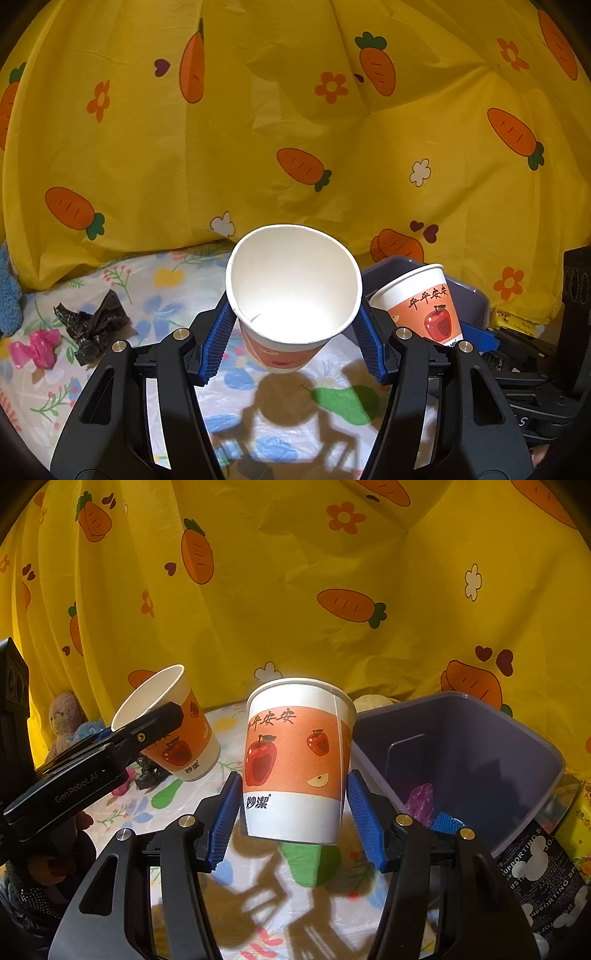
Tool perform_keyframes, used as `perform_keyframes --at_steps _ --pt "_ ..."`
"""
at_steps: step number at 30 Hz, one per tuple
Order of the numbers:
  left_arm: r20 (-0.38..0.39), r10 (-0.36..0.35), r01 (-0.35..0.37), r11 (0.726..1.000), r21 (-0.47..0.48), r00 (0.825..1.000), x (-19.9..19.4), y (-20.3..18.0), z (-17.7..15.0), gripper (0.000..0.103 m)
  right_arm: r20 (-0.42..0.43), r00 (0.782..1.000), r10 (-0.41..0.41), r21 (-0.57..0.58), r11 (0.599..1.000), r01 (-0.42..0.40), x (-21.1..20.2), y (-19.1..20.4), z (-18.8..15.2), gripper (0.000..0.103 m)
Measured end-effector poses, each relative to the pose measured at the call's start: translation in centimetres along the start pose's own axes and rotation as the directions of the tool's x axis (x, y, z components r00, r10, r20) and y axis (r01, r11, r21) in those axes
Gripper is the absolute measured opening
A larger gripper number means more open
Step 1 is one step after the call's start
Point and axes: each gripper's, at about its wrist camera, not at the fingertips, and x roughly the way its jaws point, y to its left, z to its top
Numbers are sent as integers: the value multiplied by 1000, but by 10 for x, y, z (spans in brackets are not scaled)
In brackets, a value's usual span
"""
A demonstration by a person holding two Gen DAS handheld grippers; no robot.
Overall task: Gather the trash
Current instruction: 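Carry both paper cups over the grey bin with both tools, then open both tools to drop the two paper cups into the bin, then move back to the table and grasp the black plastic bag with the right tool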
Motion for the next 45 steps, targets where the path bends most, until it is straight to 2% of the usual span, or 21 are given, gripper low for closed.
perform_keyframes --at_steps 4,8,13,20,25,26,27,28,29,32,36,38,40,42,45 --pt "3 -35 35 999 24 999 11 -21 7 60 32 997 -75 19 997 75 -5 -24 4 57" --pt "-3 -71 71 997 42 997 26 -43 13 60 52 983 -175 49 984 173 -5 -53 5 57" --pt "-17 -150 150 989 17 989 49 -64 21 60 31 968 -250 82 966 247 4 -83 2 57" --pt "-99 -273 268 961 -67 957 96 -91 16 60 -4 958 -285 84 955 285 14 -103 -6 57" --pt "-143 -318 302 945 -122 937 123 -101 8 62 -11 951 -308 72 949 308 14 -109 -9 58" --pt "-145 -329 311 941 -131 933 127 -101 7 64 -10 950 -312 68 948 312 15 -110 -9 60" --pt "-144 -342 322 935 -146 928 129 -101 6 65 -12 947 -320 65 945 320 15 -111 -10 67" --pt "-145 -364 341 926 -160 920 130 -99 4 70 -13 946 -325 64 944 325 16 -112 -11 71" --pt "-139 -367 345 925 -162 920 129 -97 3 76 -10 945 -328 65 943 327 15 -113 -11 74" --pt "-89 -330 314 937 -155 940 118 -86 3 89 -3 937 -350 52 935 350 12 -114 -14 74" --pt "-44 -266 252 947 -200 963 98 -59 3 93 19 931 -363 67 930 361 3 -115 -15 79" --pt "-25 -177 169 965 -200 984 84 -44 0 96 43 930 -364 71 930 361 -3 -110 -12 82" --pt "-18 -73 69 979 -192 997 69 -29 -5 97 69 932 -356 67 934 352 -7 -102 -9 84" --pt "-14 18 -20 984 -179 1000 54 -14 -11 97 89 936 -339 61 940 335 -9 -92 -6 87" --pt "-24 139 -141 975 -172 990 31 13 -20 97 111 947 -300 44 954 297 -9 -72 -2 88"
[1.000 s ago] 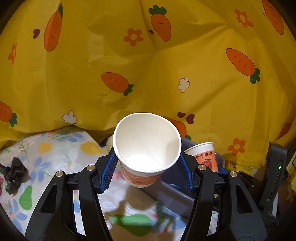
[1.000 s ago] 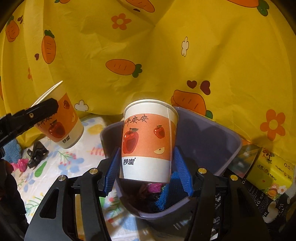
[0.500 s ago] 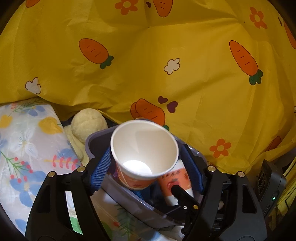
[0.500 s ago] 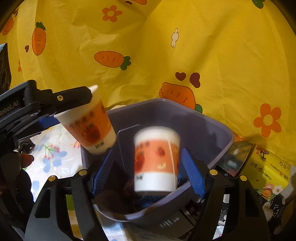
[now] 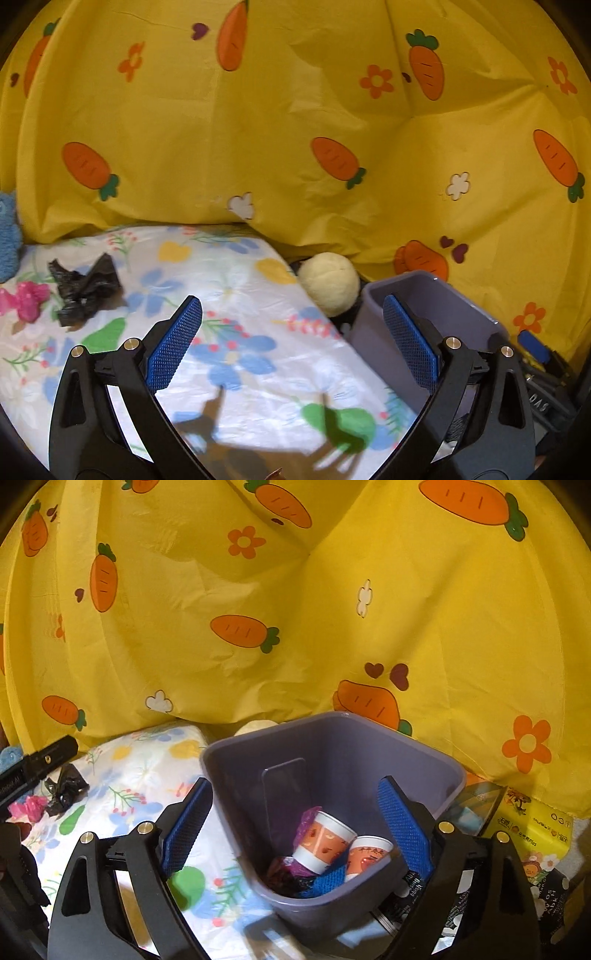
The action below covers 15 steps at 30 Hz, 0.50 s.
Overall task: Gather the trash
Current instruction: 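Move back to the table and grasp the black plastic bag with the right tool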
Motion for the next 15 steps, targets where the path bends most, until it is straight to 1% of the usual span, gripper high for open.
perform_keyframes --at_steps 3,5,7,8,10,12,14,15 --pt "-1 115 -115 993 -17 993 -20 34 -4 97 9 999 54 -26 998 -54 -4 25 1 89" --pt "-4 195 -195 980 -33 981 -33 57 -7 97 2 995 99 -38 994 -99 -4 44 1 89" --pt "-6 260 -260 964 -55 966 -46 82 -10 97 -13 989 146 -54 988 -146 -4 64 1 89" --pt "-11 291 -291 955 -66 957 -52 95 -13 97 -21 985 170 -66 983 -171 -3 75 0 89" --pt "-18 360 -360 930 -78 933 -63 118 -17 97 -39 975 217 -88 972 -219 -2 97 -2 89" --pt "-20 430 -430 899 -88 903 -74 140 -20 97 -57 966 253 -119 959 -258 -1 121 -3 89" --pt "-30 474 -475 874 -107 880 -85 160 -23 97 -73 953 294 -145 942 -302 -1 145 -5 89" --pt "-37 490 -490 863 -119 871 -89 170 -24 97 -81 947 310 -158 934 -319 -2 158 -5 89"
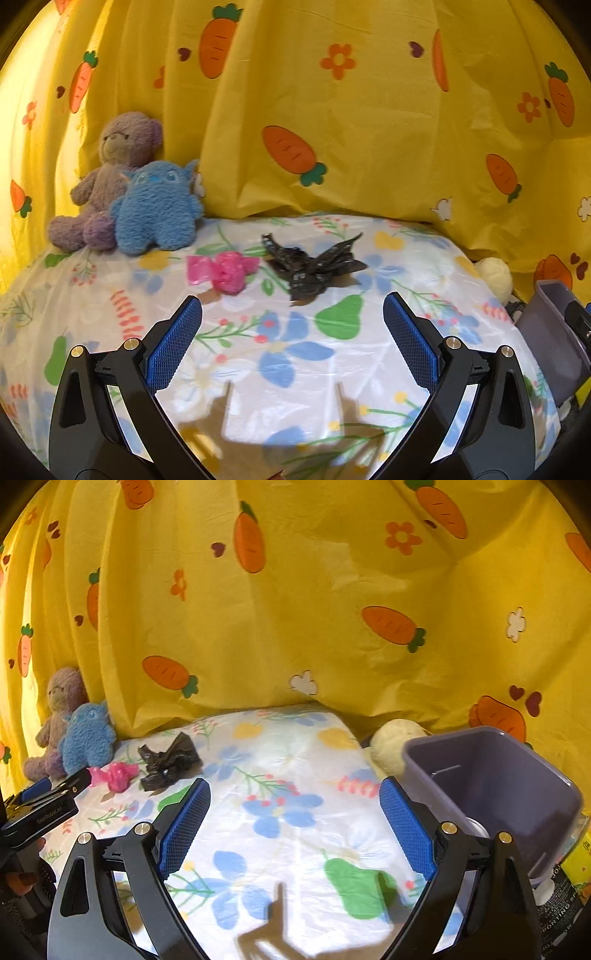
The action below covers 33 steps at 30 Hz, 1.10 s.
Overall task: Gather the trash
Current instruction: 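Move back to the table and grasp the black plastic bag with the right tool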
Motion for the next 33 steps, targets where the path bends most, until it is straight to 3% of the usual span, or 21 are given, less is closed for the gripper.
perform_keyframes --at_steps 10,22,29,33 --pt "-24 163 -165 983 -84 986 7 76 7 97 -17 995 97 -144 985 -99 32 103 12 89" --pt "-85 281 -290 948 -133 956 46 127 22 97 -121 986 117 -220 965 -142 113 169 20 89" --pt "-114 277 -293 944 -156 954 76 139 25 97 -215 969 122 -243 954 -174 168 199 11 89" --pt "-120 260 -275 951 -138 958 90 135 28 97 -272 958 91 -247 955 -161 200 208 5 82"
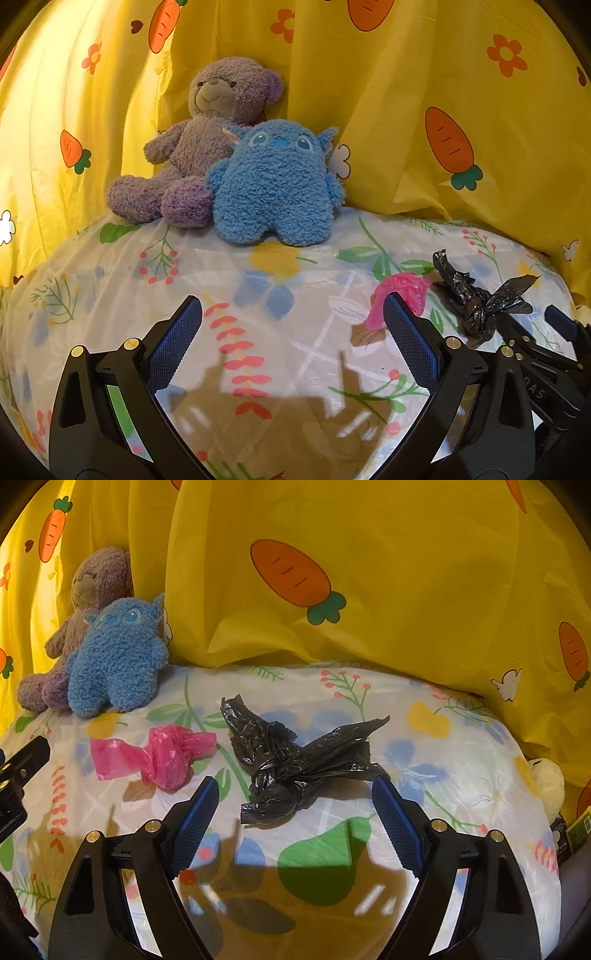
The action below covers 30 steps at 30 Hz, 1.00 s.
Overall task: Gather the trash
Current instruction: 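Move back to the table and grasp the black plastic bag with the right tool, then grasp the pink plastic bag with the left tool while the right tool holds the black bag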
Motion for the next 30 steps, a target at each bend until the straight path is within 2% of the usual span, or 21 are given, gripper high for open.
perform_keyframes --at_steps 4,7,11,15,17,20,22,26,27,29,30 --pt "-2 -27 27 1000 13 1000 9 -9 3 97 -57 998 -21 -6 1000 21 29 1 0 80" --pt "-14 -67 67 998 14 998 16 -15 4 97 -99 995 -31 -9 999 31 46 0 -1 70" --pt "-15 -117 118 992 37 993 26 -27 3 97 -146 989 -25 -20 1000 23 58 -4 -7 34" --pt "-33 -164 166 983 75 986 42 -42 1 96 -126 992 -28 -58 998 21 52 -11 -11 27" --pt "-61 -194 199 976 93 979 53 -50 0 89 -120 992 -24 -50 999 18 44 -20 -12 26" --pt "-107 -188 202 970 134 976 69 -62 0 80 -100 995 -24 -30 999 21 27 -37 -10 26" --pt "-144 -202 221 967 127 969 79 -66 0 75 -81 997 -16 -17 1000 15 12 -48 -10 26" --pt "-196 -196 225 964 142 961 94 -72 -4 58 -51 999 3 -31 1000 -5 -15 -63 -16 26" --pt "-210 -214 244 961 130 954 97 -73 -5 54 -49 999 4 -34 999 -6 -19 -65 -17 26" --pt "-235 -243 274 956 107 941 100 -75 -8 37 -51 999 0 -33 999 -1 -25 -70 -19 26" --pt "-233 -238 270 956 113 943 99 -77 -9 37 -51 999 1 -32 999 -3 -27 -71 -19 26"
